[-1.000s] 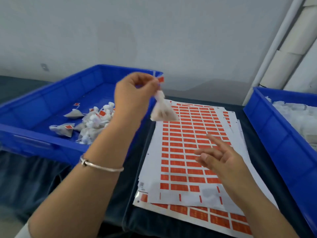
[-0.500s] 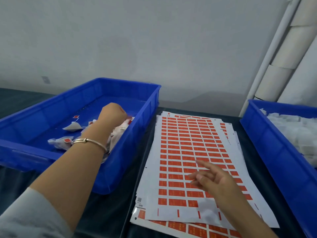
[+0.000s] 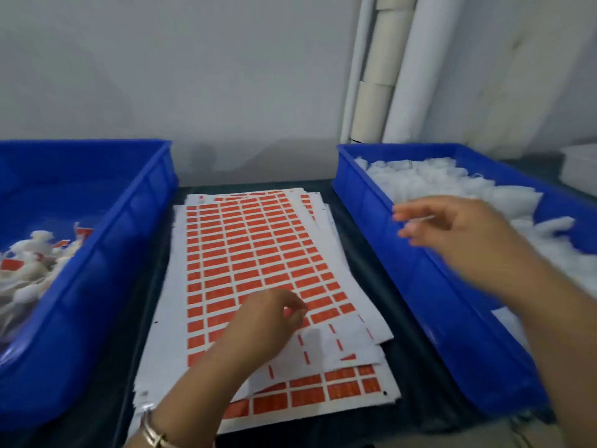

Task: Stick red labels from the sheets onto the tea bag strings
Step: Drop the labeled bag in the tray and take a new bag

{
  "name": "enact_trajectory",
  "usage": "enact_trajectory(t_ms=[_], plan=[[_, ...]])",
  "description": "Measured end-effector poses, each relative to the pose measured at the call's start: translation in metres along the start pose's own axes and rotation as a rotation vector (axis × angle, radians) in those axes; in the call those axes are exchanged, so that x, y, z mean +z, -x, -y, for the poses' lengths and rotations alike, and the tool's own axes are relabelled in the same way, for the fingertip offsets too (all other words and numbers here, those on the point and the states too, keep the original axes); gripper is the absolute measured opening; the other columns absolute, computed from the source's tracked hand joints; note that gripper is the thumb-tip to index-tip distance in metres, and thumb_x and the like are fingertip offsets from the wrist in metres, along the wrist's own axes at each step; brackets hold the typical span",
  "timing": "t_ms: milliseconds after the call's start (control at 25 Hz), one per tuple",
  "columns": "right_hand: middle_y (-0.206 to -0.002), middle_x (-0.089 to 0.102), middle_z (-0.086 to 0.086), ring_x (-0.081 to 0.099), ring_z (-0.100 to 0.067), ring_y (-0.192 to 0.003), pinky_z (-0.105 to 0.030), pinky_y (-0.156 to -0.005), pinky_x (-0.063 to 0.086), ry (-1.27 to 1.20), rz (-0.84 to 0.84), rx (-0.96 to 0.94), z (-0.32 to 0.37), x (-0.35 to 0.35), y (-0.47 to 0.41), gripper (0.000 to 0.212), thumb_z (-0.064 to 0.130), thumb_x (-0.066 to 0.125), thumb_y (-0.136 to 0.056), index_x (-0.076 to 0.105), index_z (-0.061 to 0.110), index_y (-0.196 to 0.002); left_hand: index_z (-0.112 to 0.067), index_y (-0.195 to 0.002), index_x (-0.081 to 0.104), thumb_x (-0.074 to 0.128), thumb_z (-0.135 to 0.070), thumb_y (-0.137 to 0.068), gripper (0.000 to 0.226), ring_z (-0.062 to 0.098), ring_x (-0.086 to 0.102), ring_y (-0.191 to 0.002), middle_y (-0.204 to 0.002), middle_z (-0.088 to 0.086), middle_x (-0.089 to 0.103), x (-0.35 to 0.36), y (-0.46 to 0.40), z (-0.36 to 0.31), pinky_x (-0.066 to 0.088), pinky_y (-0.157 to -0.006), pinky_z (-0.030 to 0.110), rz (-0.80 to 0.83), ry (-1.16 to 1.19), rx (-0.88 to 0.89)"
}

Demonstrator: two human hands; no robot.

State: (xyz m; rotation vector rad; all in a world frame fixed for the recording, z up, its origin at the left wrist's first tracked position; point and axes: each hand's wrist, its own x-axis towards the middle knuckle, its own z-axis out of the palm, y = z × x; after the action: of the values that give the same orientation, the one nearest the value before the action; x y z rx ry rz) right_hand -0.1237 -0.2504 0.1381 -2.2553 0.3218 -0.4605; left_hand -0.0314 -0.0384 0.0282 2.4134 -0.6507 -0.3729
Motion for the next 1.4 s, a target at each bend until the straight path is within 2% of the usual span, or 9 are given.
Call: enact_trajectory(t_ms=[80, 200, 320, 560, 840, 1000, 1240, 1320, 1400], plan=[[-0.103, 0.065, 0.020, 0.058, 0.006, -0.078, -0.012, -0.062, 0.037, 0.360, 0.064, 0.139, -0.029, -0.049, -0.012, 0.021, 0.022, 0.063, -0.088, 0.062, 0.043, -0.089, -0.036, -0.117, 0.063, 0.052, -0.036, -0.093, 0.026, 0.001, 0.058, -0.089, -0.122, -0.017, 0.059, 0.020, -0.001, -0.001, 0.047, -0.068, 0.010, 0.052, -0.092, 0.020], [-0.130, 0.046, 0.019, 0.047, -0.002, -0.104, -0.018, -0.084, 0.041, 0.832, 0.712, 0.466, -0.081, -0.085, -0.010, 0.047, 0.030, 0.069, -0.083, 0.050, 0.045, -0.123, -0.038, -0.120, 0.060, 0.051, -0.036, -0.094, 0.028, 0.005, 0.057, -0.106, -0.131, -0.017, 0.053, 0.036, -0.002, -0.001, 0.045, -0.085, 0.015, 0.000, -0.168, 0.040], [-0.126, 0.045, 0.023, 0.052, -0.002, -0.098, -0.012, -0.071, 0.046, 0.998, 1.067, 0.517, -0.106, -0.071, 0.007, 0.060, 0.011, 0.057, -0.082, 0.044, 0.048, -0.127, -0.037, -0.122, 0.059, 0.052, -0.034, -0.093, 0.029, 0.006, 0.051, -0.116, -0.136, -0.017, 0.049, 0.042, -0.003, 0.000, 0.043, -0.094, 0.019, -0.043, -0.197, 0.060], [-0.095, 0.061, 0.012, 0.058, -0.005, -0.074, -0.013, -0.046, 0.041, 1.060, 0.784, 0.503, -0.126, -0.073, 0.010, 0.036, 0.003, 0.065, -0.074, 0.065, 0.032, -0.095, -0.037, -0.121, 0.059, 0.055, -0.035, -0.091, 0.030, 0.004, 0.051, -0.115, -0.135, -0.018, 0.049, 0.043, 0.002, 0.005, 0.045, -0.092, 0.019, -0.056, -0.198, 0.067], [-0.071, 0.067, 0.018, 0.061, -0.001, -0.071, -0.015, -0.057, 0.042, 0.787, 0.349, 0.328, -0.099, -0.111, 0.008, 0.030, 0.011, 0.062, -0.078, 0.068, 0.039, -0.088, -0.035, -0.120, 0.059, 0.055, -0.038, -0.091, 0.029, -0.002, 0.054, -0.076, -0.125, -0.016, 0.058, 0.041, 0.005, 0.003, 0.040, -0.057, 0.004, -0.041, -0.134, 0.011], [-0.072, 0.070, 0.017, 0.068, -0.019, -0.075, -0.039, -0.073, 0.057, 0.518, 0.142, 0.126, -0.041, -0.114, 0.005, 0.031, 0.010, 0.068, -0.075, 0.068, 0.040, -0.083, -0.036, -0.118, 0.059, 0.055, -0.039, -0.091, 0.028, -0.001, 0.052, -0.080, -0.128, -0.015, 0.056, 0.037, 0.009, -0.005, 0.041, -0.054, 0.004, -0.076, -0.060, -0.015], [-0.079, 0.072, 0.012, 0.067, 0.000, -0.072, -0.026, -0.068, 0.052, 0.113, 0.310, -0.126, 0.033, -0.045, -0.004, 0.034, 0.005, 0.069, -0.075, 0.067, 0.035, -0.090, -0.067, -0.111, 0.039, 0.069, -0.066, -0.058, 0.060, -0.007, 0.055, -0.098, -0.113, -0.039, 0.049, 0.009, 0.028, -0.031, 0.039, -0.048, 0.001, -0.056, 0.527, 0.155], [-0.079, 0.072, 0.012, 0.067, 0.000, -0.073, -0.025, -0.071, 0.054, 0.082, 0.475, -0.126, 0.041, 0.001, -0.007, 0.034, 0.005, 0.068, -0.077, 0.066, 0.035, -0.091, -0.074, -0.110, 0.033, 0.063, -0.077, -0.045, 0.071, -0.021, 0.050, -0.096, -0.106, -0.051, 0.044, 0.003, 0.031, -0.033, 0.041, -0.052, 0.000, -0.091, 0.497, 0.225], [-0.081, 0.072, 0.011, 0.067, -0.001, -0.076, -0.023, -0.076, 0.054, 0.048, 0.558, -0.115, 0.041, 0.045, -0.007, 0.032, 0.007, 0.070, -0.078, 0.064, 0.036, -0.090, -0.064, -0.101, 0.047, 0.066, -0.068, -0.057, 0.048, -0.026, 0.049, -0.088, -0.090, -0.054, 0.048, 0.005, 0.030, -0.027, 0.045, -0.056, 0.002, -0.133, 0.426, 0.206]])
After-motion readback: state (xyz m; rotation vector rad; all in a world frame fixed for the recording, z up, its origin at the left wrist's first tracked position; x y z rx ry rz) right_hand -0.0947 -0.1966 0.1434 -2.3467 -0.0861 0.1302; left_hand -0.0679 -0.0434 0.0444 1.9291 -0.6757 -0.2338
